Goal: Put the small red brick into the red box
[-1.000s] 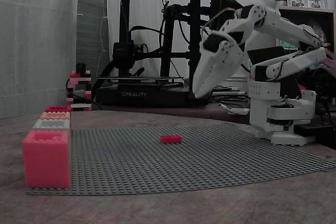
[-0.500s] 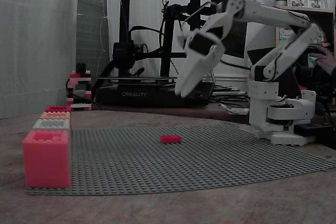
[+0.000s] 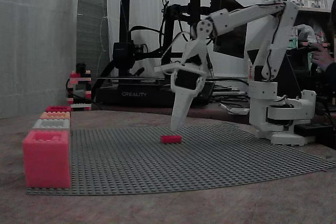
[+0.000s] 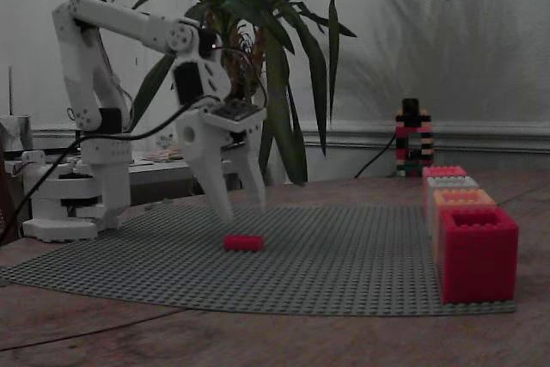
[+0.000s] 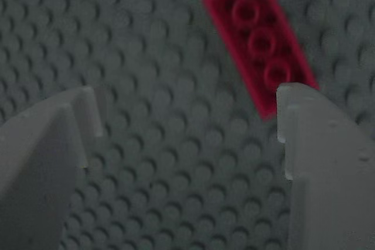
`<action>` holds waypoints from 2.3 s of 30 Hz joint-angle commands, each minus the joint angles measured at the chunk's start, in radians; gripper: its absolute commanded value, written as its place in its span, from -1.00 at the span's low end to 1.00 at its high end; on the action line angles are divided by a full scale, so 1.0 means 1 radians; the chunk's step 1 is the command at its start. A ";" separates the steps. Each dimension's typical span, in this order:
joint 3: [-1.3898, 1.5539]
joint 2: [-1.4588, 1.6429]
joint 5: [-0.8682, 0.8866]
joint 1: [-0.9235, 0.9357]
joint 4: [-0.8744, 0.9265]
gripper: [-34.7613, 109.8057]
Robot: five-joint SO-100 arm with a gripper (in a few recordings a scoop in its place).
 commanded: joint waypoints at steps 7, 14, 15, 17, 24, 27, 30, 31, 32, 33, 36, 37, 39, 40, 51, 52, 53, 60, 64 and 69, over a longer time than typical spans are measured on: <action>-0.144 -0.060 -0.075 0.067 0.025 -0.13; -0.149 -0.114 -0.107 0.081 0.017 -0.13; -0.149 -0.120 -0.109 0.081 0.017 -0.13; -0.149 -0.133 -0.110 0.081 0.005 -0.14; -0.149 -0.173 -0.118 0.087 -0.029 -0.15; -0.150 -0.189 -0.109 0.087 -0.044 -0.16; -0.150 -0.193 -0.107 0.087 -0.044 -0.21; -0.150 -0.196 -0.107 0.087 -0.046 -0.21; -0.150 -0.198 -0.104 0.087 -0.046 -0.21; -0.150 -0.198 -0.101 0.087 -0.048 -0.22; -0.150 -0.202 -0.092 0.087 -0.051 -0.30; -0.150 -0.202 -0.086 0.086 -0.055 -0.34; -0.150 -0.202 -0.072 0.086 -0.066 -0.41; -0.152 -0.202 -0.066 0.086 -0.069 -0.42; -0.187 -0.218 0.138 0.067 -0.204 -0.52; -0.202 -0.219 0.172 0.067 -0.219 -0.52; -0.219 -0.224 0.222 0.067 -0.252 -0.52; -0.327 -0.230 0.529 0.083 -0.428 -0.52; -0.368 -0.239 0.676 0.109 -0.563 -0.52; -0.374 -0.302 0.792 0.153 -0.836 -0.52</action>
